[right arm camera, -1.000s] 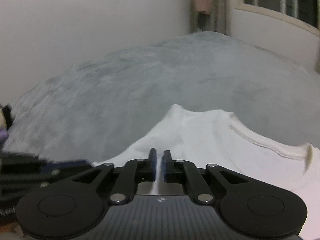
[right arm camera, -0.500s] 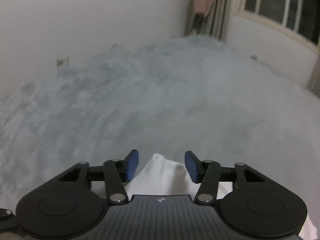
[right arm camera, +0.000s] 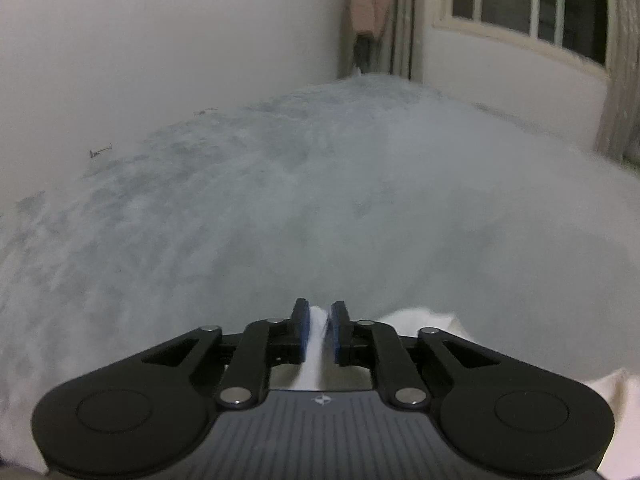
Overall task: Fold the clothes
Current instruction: 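Open both grippers and release the folded side onto the shirt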
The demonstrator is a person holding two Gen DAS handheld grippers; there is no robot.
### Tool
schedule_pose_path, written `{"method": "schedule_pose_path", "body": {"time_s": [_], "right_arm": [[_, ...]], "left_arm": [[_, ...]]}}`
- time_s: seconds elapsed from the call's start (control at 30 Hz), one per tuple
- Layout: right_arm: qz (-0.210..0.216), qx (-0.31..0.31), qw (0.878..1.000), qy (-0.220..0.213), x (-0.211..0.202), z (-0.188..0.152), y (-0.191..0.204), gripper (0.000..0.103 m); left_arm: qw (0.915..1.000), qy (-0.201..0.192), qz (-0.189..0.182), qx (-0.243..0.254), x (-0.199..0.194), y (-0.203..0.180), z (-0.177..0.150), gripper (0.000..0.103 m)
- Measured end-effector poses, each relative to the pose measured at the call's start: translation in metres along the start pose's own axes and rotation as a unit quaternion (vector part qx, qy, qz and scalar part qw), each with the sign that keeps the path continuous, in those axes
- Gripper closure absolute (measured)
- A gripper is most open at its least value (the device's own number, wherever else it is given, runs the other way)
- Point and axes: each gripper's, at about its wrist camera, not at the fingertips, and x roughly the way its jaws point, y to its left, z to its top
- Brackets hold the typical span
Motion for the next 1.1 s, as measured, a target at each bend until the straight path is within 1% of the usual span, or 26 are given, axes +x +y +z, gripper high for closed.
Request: {"method": "schedule_pose_path", "body": {"time_s": [0.03,0.07,0.1,0.13,0.23,0.3,0.33,0.37,0.43,0.47,0.57,0.67,0.8,0.9,1.0,1.07,1.1], "right_arm": [[-0.01,0.017,1.0,-0.024,-0.016,0.002,-0.004,0.079],[-0.005,0.033,0.999,-0.036,-0.032,0.001,-0.008,0.079],[0.004,0.048,0.998,-0.045,-0.048,-0.001,-0.014,0.079],[0.021,0.056,0.997,-0.039,-0.063,-0.005,-0.017,0.079],[0.045,0.034,0.998,-0.006,-0.099,-0.031,-0.018,0.079],[0.069,0.037,0.996,0.045,-0.113,-0.057,-0.017,0.079],[0.078,0.042,0.993,0.081,-0.116,-0.072,-0.017,0.079],[0.073,0.038,0.991,0.106,-0.119,-0.088,-0.016,0.079],[0.06,0.012,0.994,0.093,-0.143,-0.11,-0.015,0.079],[0.056,0.012,0.994,0.094,-0.155,-0.116,-0.017,0.078],[0.041,0.03,0.992,0.117,-0.195,-0.13,-0.028,0.075],[0.005,0.027,0.991,0.135,-0.236,-0.151,-0.031,0.073],[-0.015,0.047,0.99,0.131,-0.29,-0.188,-0.03,0.072],[-0.024,0.064,0.99,0.127,-0.312,-0.201,-0.029,0.072],[-0.038,0.056,0.99,0.125,-0.322,-0.21,-0.022,0.072],[-0.058,0.046,0.99,0.121,-0.325,-0.209,-0.018,0.072],[-0.06,0.045,0.991,0.111,-0.327,-0.207,-0.016,0.072]], "left_arm": [[1.0,0.0,-0.001,-0.003,0.0,0.0,0.0,0.093],[1.0,0.001,-0.002,-0.006,0.0,0.001,0.001,0.093],[0.9999,0.001,-0.004,-0.011,0.001,0.003,0.002,0.093],[0.9999,0.002,-0.006,-0.015,0.001,0.004,0.002,0.093],[0.9998,0.003,-0.008,-0.019,0.003,0.006,0.003,0.093],[0.9998,0.003,-0.008,-0.02,0.003,0.007,0.003,0.093],[0.9998,0.003,-0.008,-0.02,0.003,0.007,0.003,0.093],[0.9998,0.002,-0.008,-0.02,0.003,0.007,0.003,0.092],[0.9998,0.002,-0.007,-0.02,0.002,0.007,0.002,0.092],[0.9998,0.002,-0.006,-0.019,0.003,0.007,0.002,0.092],[0.9999,0.002,-0.003,-0.015,0.003,0.006,0.002,0.092],[0.9999,0.002,0.002,-0.01,0.002,0.004,0.002,0.091],[0.9999,0.001,0.008,-0.01,0.0,0.005,0.002,0.09],[0.9999,0.002,0.015,-0.007,-0.003,0.006,0.001,0.09],[0.9999,0.003,0.015,-0.008,-0.006,0.007,0.001,0.09],[0.9999,0.006,0.014,-0.006,-0.009,0.007,0.001,0.09],[0.9999,0.007,0.013,-0.005,-0.011,0.007,0.002,0.09]]}}
